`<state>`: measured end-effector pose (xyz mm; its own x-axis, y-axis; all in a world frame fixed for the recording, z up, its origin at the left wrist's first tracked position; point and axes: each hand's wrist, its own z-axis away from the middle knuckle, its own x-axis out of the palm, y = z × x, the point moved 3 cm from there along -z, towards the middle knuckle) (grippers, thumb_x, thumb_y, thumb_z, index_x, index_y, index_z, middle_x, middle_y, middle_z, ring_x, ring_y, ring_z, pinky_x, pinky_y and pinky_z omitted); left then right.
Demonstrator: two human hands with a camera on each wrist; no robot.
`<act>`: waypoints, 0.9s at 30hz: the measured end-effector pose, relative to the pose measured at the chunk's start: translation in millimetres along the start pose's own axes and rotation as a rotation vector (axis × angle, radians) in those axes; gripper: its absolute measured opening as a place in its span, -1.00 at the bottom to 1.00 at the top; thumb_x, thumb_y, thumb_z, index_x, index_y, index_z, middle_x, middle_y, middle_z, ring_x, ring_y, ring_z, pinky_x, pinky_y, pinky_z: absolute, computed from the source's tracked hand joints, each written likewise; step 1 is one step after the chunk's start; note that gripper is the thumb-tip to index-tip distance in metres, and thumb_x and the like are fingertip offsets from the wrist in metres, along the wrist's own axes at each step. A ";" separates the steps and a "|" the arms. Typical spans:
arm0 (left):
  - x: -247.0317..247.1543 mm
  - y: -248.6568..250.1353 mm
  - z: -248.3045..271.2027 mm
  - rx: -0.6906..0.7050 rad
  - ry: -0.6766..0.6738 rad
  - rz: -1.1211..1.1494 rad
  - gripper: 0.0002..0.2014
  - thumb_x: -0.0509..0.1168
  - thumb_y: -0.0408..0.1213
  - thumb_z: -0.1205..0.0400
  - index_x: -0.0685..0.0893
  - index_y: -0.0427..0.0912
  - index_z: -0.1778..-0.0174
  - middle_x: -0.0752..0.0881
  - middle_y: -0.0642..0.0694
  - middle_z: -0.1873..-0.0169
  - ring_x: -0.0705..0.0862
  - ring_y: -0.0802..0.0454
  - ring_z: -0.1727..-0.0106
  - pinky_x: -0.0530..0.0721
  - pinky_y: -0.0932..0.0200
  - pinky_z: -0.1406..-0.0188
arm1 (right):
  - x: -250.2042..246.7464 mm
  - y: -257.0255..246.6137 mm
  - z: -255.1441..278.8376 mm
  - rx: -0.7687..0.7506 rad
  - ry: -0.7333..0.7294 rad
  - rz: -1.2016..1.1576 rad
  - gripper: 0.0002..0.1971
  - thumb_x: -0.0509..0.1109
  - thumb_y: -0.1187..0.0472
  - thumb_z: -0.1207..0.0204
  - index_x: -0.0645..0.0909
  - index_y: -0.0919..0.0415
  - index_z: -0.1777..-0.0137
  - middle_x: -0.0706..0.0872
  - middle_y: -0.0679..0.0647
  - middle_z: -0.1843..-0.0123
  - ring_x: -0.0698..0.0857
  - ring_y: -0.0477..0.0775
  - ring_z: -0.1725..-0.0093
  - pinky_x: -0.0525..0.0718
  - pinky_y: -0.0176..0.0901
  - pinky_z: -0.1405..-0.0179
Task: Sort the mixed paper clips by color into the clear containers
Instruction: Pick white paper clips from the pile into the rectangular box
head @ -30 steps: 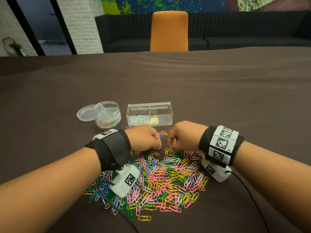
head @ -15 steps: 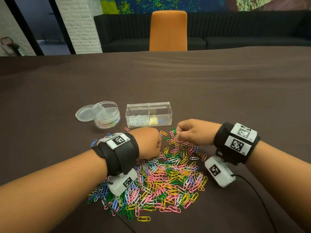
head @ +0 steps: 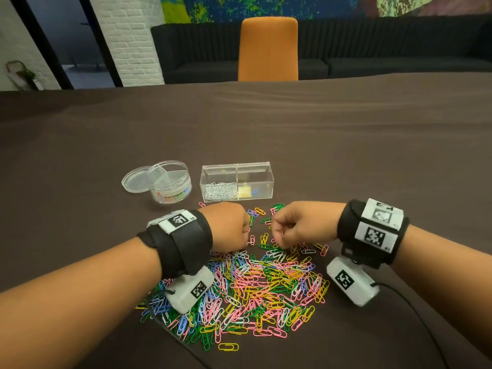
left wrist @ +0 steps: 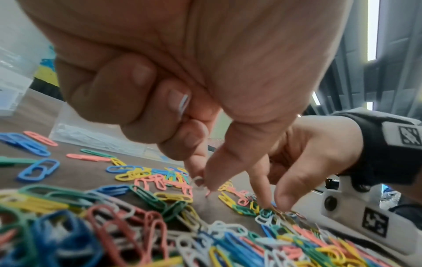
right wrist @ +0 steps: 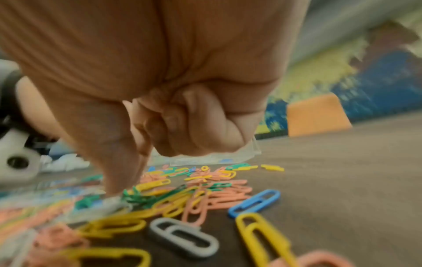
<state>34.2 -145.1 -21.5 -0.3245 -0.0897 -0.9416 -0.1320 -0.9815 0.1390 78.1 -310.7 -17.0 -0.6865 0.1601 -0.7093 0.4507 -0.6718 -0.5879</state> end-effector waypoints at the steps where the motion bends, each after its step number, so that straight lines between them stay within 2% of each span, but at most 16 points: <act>1: -0.8 -1.9 0.2 -0.011 0.007 0.004 -0.79 0.25 -0.18 -0.63 0.68 -0.20 0.22 0.69 -0.15 0.26 0.53 -0.04 0.26 0.53 0.16 0.24 | 2.1 -5.1 -0.3 -0.035 0.015 0.164 -0.92 0.47 0.21 -0.48 0.72 0.01 0.08 0.58 -0.22 0.44 0.51 -0.28 0.48 0.46 -0.38 0.40; 4: -8.1 -7.8 3.0 -0.069 0.010 0.131 -0.80 0.24 -0.17 -0.61 0.54 -0.10 0.33 0.60 -0.09 0.34 0.51 -0.02 0.31 0.55 0.13 0.25 | 8.4 -13.5 -0.7 -0.063 0.035 0.456 -0.85 0.48 0.15 -0.52 0.75 -0.04 -0.05 0.49 -0.23 0.35 0.50 -0.25 0.36 0.43 -0.28 0.35; 7: -10.6 -12.1 4.8 -0.111 0.004 0.262 -0.78 0.12 -0.35 -0.70 0.44 -0.16 0.28 0.58 -0.20 0.22 0.50 -0.09 0.21 0.49 0.06 0.20 | 8.1 -11.8 -1.8 -0.046 0.053 0.514 -0.83 0.49 0.10 -0.49 0.75 -0.07 -0.07 0.54 -0.20 0.26 0.57 -0.08 0.19 0.50 -0.23 0.21; 8: -11.0 -14.7 5.9 -0.135 -0.005 0.342 -0.74 0.09 -0.39 -0.70 0.40 -0.13 0.34 0.59 -0.17 0.27 0.50 -0.06 0.28 0.48 0.08 0.27 | 5.2 -10.6 -1.3 -0.029 0.072 0.523 -0.81 0.48 0.10 -0.49 0.74 -0.08 -0.09 0.55 -0.19 0.22 0.58 -0.05 0.14 0.50 -0.23 0.17; 10: -7.9 -20.1 8.0 -0.196 -0.065 0.553 -0.75 0.11 -0.30 -0.62 0.40 -0.09 0.42 0.50 -0.01 0.53 0.37 0.06 0.55 0.33 0.20 0.53 | -0.7 -8.4 -0.1 -0.011 0.114 0.542 -0.78 0.43 0.12 -0.51 0.72 -0.07 -0.14 0.60 -0.14 0.12 0.59 -0.02 0.09 0.49 -0.24 0.13; 11: -6.3 -22.8 9.4 -0.241 -0.057 0.651 -0.79 0.12 -0.22 -0.55 0.43 -0.10 0.42 0.45 0.04 0.61 0.30 0.09 0.62 0.26 0.27 0.57 | -2.4 -7.5 0.0 -0.012 0.133 0.544 -0.77 0.41 0.13 -0.53 0.72 -0.07 -0.16 0.62 -0.10 0.09 0.60 0.00 0.07 0.51 -0.23 0.12; 12: -5.2 -24.6 8.6 -0.230 -0.061 0.656 -0.80 0.14 -0.16 -0.52 0.44 -0.10 0.41 0.42 0.07 0.64 0.27 0.09 0.65 0.24 0.31 0.56 | -3.4 -7.2 -0.4 -0.015 0.148 0.538 -0.77 0.40 0.13 -0.53 0.71 -0.07 -0.17 0.64 -0.09 0.08 0.61 0.01 0.06 0.53 -0.21 0.11; 14: 0.4 -26.6 4.1 -0.252 -0.045 0.766 -0.70 0.21 -0.06 -0.62 0.45 -0.09 0.40 0.43 0.07 0.64 0.29 0.09 0.66 0.28 0.32 0.57 | -2.7 -8.8 -2.0 -0.025 0.167 0.509 -0.79 0.42 0.10 -0.52 0.71 -0.07 -0.14 0.60 -0.14 0.18 0.59 0.00 0.13 0.53 -0.20 0.15; 16: -0.3 -19.9 2.9 -0.183 -0.026 0.782 -0.63 0.22 0.05 -0.71 0.47 -0.11 0.32 0.45 0.02 0.60 0.31 0.07 0.66 0.31 0.32 0.60 | 0.5 -11.2 -4.2 -0.029 0.166 0.505 -0.81 0.47 0.04 -0.50 0.72 -0.06 -0.10 0.53 -0.16 0.25 0.56 -0.03 0.18 0.53 -0.18 0.18; 18: 3.3 -13.8 -0.4 -0.105 -0.095 0.842 -0.75 0.23 -0.06 -0.75 0.47 -0.13 0.17 0.45 -0.02 0.58 0.30 0.09 0.68 0.29 0.33 0.65 | 2.5 -11.2 -7.2 -0.014 0.171 0.537 -0.82 0.46 0.00 -0.52 0.72 -0.04 -0.08 0.56 -0.14 0.18 0.58 -0.01 0.13 0.58 -0.16 0.14; 20: 4.0 -6.2 -1.1 -0.041 -0.119 0.795 -0.94 0.23 -0.22 -0.76 0.53 -0.12 -0.02 0.49 -0.04 0.56 0.34 0.10 0.67 0.32 0.34 0.66 | 3.1 -9.0 -10.8 0.011 0.186 0.566 -0.86 0.44 -0.01 -0.54 0.70 -0.02 -0.02 0.59 -0.10 0.15 0.60 0.01 0.09 0.56 -0.16 0.15; 21: 3.4 -4.4 -3.0 -0.015 -0.106 0.729 -0.93 0.24 -0.23 -0.75 0.60 -0.09 -0.09 0.53 -0.05 0.53 0.38 0.09 0.63 0.36 0.31 0.63 | 3.4 -7.5 -12.4 0.025 0.192 0.576 -0.87 0.44 -0.03 -0.53 0.68 -0.02 0.04 0.61 -0.08 0.14 0.61 0.03 0.09 0.56 -0.16 0.16; 23: -1.1 3.0 -5.6 0.074 -0.064 0.509 -0.87 0.30 -0.15 -0.71 0.75 0.01 -0.04 0.66 -0.06 0.42 0.53 0.08 0.47 0.52 0.19 0.44 | 2.9 -4.9 -14.7 0.059 0.188 0.590 -0.85 0.46 -0.07 -0.50 0.65 -0.02 0.08 0.67 -0.04 0.11 0.63 0.06 0.09 0.55 -0.17 0.18; 25: -3.2 11.6 -5.8 0.149 -0.057 0.344 -0.89 0.37 -0.10 -0.64 0.81 0.05 0.06 0.76 0.06 0.29 0.66 0.11 0.28 0.62 0.16 0.17 | 0.8 -3.1 -15.5 0.082 0.190 0.598 -0.80 0.49 -0.09 -0.47 0.67 0.00 0.07 0.70 -0.03 0.10 0.64 0.06 0.10 0.57 -0.16 0.20; 27: -1.6 21.5 -6.0 0.187 -0.052 0.209 -0.89 0.41 -0.07 -0.60 0.83 0.07 0.05 0.71 0.18 0.32 0.65 0.18 0.25 0.60 0.21 0.15 | -0.3 -3.6 -16.2 0.064 0.193 0.569 -0.82 0.52 -0.05 -0.43 0.67 -0.01 0.07 0.66 -0.08 0.18 0.63 0.04 0.14 0.60 -0.15 0.20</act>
<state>37.5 -167.0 -18.9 -0.4093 -0.2732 -0.8705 -0.2264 -0.8939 0.3870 86.0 -296.7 -21.0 -0.2291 -0.1123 -0.9669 0.6774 -0.7317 -0.0755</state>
